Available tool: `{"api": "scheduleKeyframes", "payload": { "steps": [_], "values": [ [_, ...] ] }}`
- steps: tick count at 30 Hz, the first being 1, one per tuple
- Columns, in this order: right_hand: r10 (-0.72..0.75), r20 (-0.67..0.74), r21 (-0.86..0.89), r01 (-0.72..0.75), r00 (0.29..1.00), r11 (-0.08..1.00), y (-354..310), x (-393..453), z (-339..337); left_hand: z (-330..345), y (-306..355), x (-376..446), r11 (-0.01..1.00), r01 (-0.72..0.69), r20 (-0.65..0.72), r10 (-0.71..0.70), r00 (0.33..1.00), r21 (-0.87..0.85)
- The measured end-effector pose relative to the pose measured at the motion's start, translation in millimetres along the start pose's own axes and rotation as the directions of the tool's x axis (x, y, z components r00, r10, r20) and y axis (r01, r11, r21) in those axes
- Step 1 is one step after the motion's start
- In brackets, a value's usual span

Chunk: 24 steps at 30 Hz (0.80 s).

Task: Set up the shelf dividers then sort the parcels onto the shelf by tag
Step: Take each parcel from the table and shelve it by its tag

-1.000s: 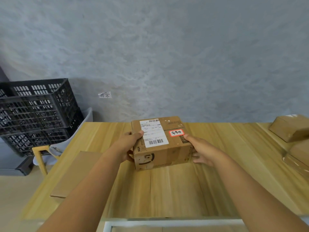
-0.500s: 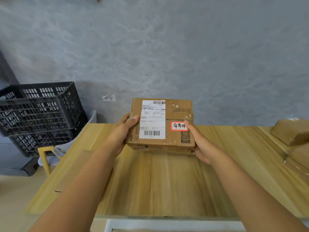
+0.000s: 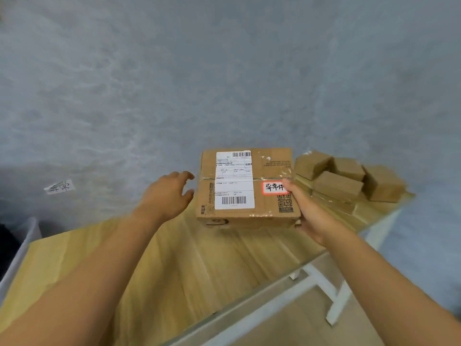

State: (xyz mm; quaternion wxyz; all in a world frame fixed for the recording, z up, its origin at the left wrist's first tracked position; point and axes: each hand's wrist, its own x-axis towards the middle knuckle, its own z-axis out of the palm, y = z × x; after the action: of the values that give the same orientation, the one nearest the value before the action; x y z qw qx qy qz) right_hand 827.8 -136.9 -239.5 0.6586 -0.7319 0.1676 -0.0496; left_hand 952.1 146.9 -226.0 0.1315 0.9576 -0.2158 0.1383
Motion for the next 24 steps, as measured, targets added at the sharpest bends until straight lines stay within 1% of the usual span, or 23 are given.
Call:
{"api": "scheduleKeyframes", "payload": {
  "steps": [1, 3, 7, 9, 10, 11, 12, 13, 14, 15, 16, 17, 18, 21, 24],
  "values": [
    [0.008, -0.033, -0.012, -0.009, 0.999, 1.000, 5.0, -12.3, -12.0, 4.6, 11.7, 2.7, 0.998, -0.052, 0.013, 0.051, 0.999, 0.048],
    [0.028, -0.094, -0.022, -0.030, 0.995, 0.999, 13.5, -38.4, -37.4, 15.0, 39.8, 5.4, 0.985, -0.147, 0.041, 0.144, 0.989, 0.089],
    [0.031, -0.227, -0.012, -0.034, 0.973, 0.999, 23.5, -89.9, -97.5, 31.3, 113.9, 1.2, 0.946, -0.297, 0.087, 0.287, 0.954, 0.129],
    [0.038, -0.279, -0.001, -0.040, 0.960, 0.999, 28.3, -113.8, -132.1, 37.0, 154.2, -1.6, 0.936, -0.336, 0.106, 0.326, 0.939, 0.100],
    [0.041, -0.299, 0.008, -0.040, 0.953, 0.999, 31.1, -124.5, -148.6, 39.2, 175.0, -3.8, 0.945, -0.328, 0.112, 0.324, 0.939, 0.014],
    [0.041, -0.319, 0.019, -0.037, 0.947, 0.999, 34.0, -134.4, -165.0, 40.6, 197.4, -6.9, 0.948, -0.282, 0.121, 0.301, 0.946, -0.148],
    [0.041, -0.337, 0.032, -0.032, 0.940, 0.999, 36.8, -143.8, -181.2, 40.5, 221.2, -11.3, 0.908, -0.191, 0.149, 0.262, 0.953, -0.374],
    [0.042, -0.355, 0.047, -0.028, 0.934, 0.999, 39.4, -152.7, -197.0, 38.2, 246.0, -17.4, 0.799, -0.060, 0.218, 0.235, 0.947, -0.598],
    [0.046, -0.368, 0.064, -0.024, 0.929, 0.998, 42.4, -161.3, -212.5, 35.5, 271.1, -23.6, 0.656, 0.082, 0.308, 0.237, 0.921, -0.751],
    [0.049, -0.377, 0.084, -0.019, 0.925, 0.996, 45.7, -169.4, -228.8, 33.5, 294.5, -29.1, 0.534, 0.191, 0.380, 0.269, 0.885, -0.824],
    [0.051, -0.385, 0.099, -0.014, 0.922, 0.995, 48.9, -177.2, -245.8, 32.6, 316.9, -33.9, 0.453, 0.253, 0.418, 0.312, 0.853, -0.855],
    [0.052, -0.392, 0.104, -0.012, 0.918, 0.994, 51.7, -185.4, -263.9, 32.9, 338.8, -38.3, 0.408, 0.278, 0.431, 0.351, 0.831, -0.870],
    [0.051, -0.401, 0.097, -0.013, 0.915, 0.995, 53.9, -193.5, -283.2, 34.2, 360.5, -41.5, 0.392, 0.281, 0.431, 0.377, 0.820, -0.876],
    [0.031, -0.442, 0.073, 0.002, 0.896, 0.997, 59.6, -218.0, -341.7, 45.5, 425.7, -48.8, 0.426, 0.228, 0.410, 0.404, 0.818, -0.876],
    [0.007, -0.491, 0.069, 0.031, 0.871, 0.997, 63.0, -239.3, -395.6, 52.1, 485.4, -58.4, 0.390, 0.190, 0.362, 0.436, 0.824, -0.901]
  ]
}}
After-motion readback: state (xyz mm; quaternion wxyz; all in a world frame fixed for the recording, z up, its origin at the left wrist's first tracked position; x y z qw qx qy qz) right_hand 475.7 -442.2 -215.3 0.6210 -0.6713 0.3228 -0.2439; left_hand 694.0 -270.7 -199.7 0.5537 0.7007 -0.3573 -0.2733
